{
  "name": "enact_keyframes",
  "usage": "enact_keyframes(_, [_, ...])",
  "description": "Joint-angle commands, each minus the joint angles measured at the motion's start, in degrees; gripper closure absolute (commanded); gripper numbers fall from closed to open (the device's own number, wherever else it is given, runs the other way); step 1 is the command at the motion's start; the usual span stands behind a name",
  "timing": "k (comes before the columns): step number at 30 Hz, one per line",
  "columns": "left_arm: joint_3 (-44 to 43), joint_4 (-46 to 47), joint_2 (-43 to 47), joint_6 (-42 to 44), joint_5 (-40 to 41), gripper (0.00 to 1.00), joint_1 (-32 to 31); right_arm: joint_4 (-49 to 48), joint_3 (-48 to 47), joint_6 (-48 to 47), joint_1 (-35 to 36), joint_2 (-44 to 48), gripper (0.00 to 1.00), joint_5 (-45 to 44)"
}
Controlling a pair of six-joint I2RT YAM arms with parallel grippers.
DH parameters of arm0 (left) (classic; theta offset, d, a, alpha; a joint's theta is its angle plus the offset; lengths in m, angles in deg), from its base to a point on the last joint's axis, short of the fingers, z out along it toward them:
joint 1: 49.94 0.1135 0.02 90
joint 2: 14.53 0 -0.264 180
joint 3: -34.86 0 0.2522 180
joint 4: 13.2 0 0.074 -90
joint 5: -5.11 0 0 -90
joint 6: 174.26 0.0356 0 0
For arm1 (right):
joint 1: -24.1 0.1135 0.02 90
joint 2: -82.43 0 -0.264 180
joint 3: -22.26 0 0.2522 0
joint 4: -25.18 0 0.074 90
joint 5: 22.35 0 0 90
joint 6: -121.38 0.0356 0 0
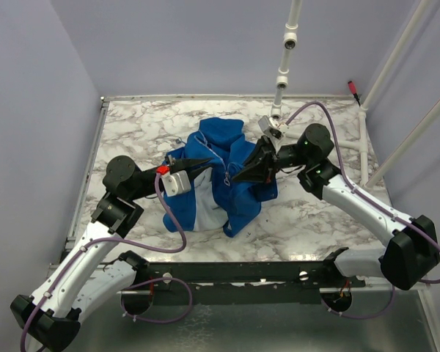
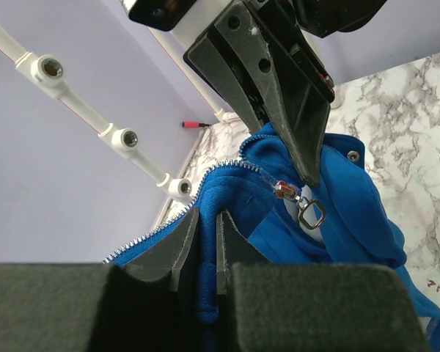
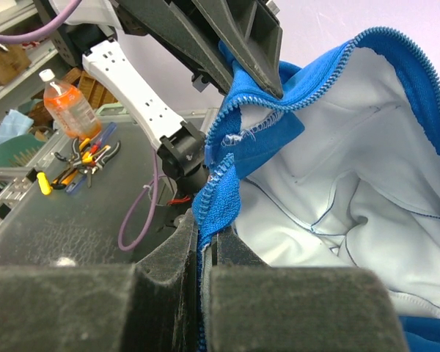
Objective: Zip up the jacket
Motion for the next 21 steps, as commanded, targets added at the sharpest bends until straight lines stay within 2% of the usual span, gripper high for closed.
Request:
enact_keyframes(1, [-1.8,-0.1,0.4,2.3,-1.7,1.00,-0.1,-0.1,-2.6,0.0,-0.1,0.2,0.99,1.0])
enact_keyframes(21, [-2.0,-0.5,0.1,3.8,-2.1,1.00,-0.2,-1.6,-3.6,1.6,-0.1,-1.3,0.99,2.0])
